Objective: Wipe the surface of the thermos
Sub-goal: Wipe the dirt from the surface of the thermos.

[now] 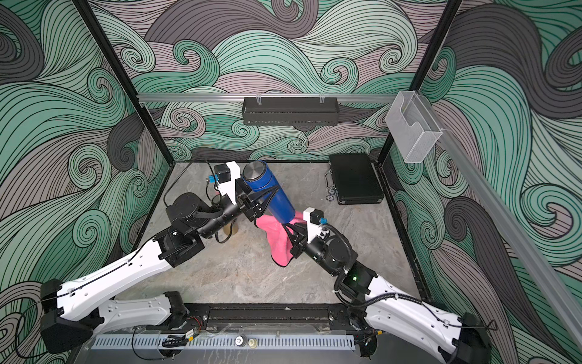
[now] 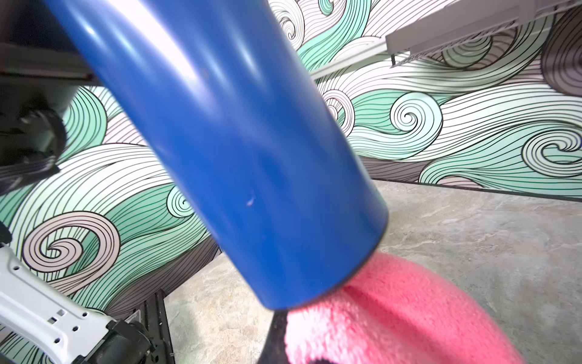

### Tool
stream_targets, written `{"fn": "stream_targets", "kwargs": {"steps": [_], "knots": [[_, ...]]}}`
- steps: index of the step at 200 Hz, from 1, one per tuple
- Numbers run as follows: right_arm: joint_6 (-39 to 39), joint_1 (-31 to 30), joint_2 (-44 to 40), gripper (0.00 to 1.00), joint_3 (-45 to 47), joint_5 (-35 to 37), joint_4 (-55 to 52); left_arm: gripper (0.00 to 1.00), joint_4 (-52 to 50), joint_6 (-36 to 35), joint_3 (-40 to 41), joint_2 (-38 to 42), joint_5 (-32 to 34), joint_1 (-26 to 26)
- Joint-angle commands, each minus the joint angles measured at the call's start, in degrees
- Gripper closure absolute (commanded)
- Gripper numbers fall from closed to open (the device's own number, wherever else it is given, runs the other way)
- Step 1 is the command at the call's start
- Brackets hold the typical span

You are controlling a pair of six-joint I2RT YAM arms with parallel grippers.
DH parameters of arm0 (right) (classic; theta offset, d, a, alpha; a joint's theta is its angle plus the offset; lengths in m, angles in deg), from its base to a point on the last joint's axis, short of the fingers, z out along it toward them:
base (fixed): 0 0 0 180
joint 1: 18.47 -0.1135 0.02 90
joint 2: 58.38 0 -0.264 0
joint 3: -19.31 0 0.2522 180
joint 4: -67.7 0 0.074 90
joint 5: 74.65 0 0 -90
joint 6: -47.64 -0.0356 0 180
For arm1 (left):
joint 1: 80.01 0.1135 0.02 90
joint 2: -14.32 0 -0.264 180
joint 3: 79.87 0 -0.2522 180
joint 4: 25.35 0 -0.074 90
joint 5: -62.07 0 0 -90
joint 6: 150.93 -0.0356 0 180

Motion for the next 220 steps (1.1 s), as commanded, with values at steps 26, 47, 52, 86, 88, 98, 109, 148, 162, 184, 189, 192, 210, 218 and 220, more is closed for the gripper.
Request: {"fn": "stream_targets", "kwargs": {"steps": [26,47,52,86,88,98,109,148,162,184,189,192,210,218,220], "knots": [[0.2,2.2,-4.0,1.0,-0.2,6.4,-0.4,1.0,1.7,-0.1,-0.6,1.8,-0.3,-0.2],[-0.8,3.2,-3.6,1.0,-0.4,1.7,0.3,1.0,1.7,-0.1,-0.5,2.0,-0.3,-0.2],[-1.1,3.2,-3.3,1.0,-0.4,0.1,1.1,1.0,1.7,-0.1,-0.5,1.9,-0.3,-0.1],[-2.5,1.6,-0.3,1.0,0.1,-5.1,6.2,1.0,3.1,0.4,-0.4,1.6,-0.8,-0.2],[-2.5,1.5,-0.2,1.0,0.2,-5.1,6.4,1.0,3.2,0.4,-0.4,1.6,-0.8,-0.2],[-2.8,1.0,0.4,1.0,0.3,-5.5,7.5,1.0,3.4,0.7,-0.6,1.5,-1.2,-0.2],[-3.2,0.6,1.0,1.0,0.4,-5.9,8.8,1.0,3.2,1.0,-1.1,1.3,-1.6,-0.2],[-3.8,0.2,0.9,1.0,0.1,-7.3,10.5,1.0,3.3,1.5,-1.3,0.1,-1.9,-0.2],[-3.8,0.3,-0.5,1.0,0.6,-5.7,10.2,1.0,3.5,1.4,-1.1,-0.2,-1.3,-0.2],[-3.7,0.8,-4.2,1.0,2.0,1.1,6.9,1.0,3.1,1.0,-0.9,-0.3,-0.2,-0.2],[-3.9,1.4,-4.8,1.0,2.6,2.0,6.8,1.0,2.9,1.0,-0.9,-0.1,-0.1,-0.2],[-4.2,1.8,-5.1,1.0,2.9,2.3,6.8,1.0,2.9,1.0,-0.8,-0.1,-0.2,-0.2],[-5.2,3.9,-4.9,1.0,3.4,1.7,6.0,1.0,3.2,1.2,-0.2,0.4,-0.5,-0.1],[-5.2,4.1,-4.0,1.0,3.1,1.2,6.1,1.0,3.3,1.5,-0.2,0.5,-0.9,-0.2],[-5.2,4.1,-3.6,1.0,3.1,1.0,6.2,1.0,3.3,1.6,-0.2,0.5,-1.0,-0.2]]}}
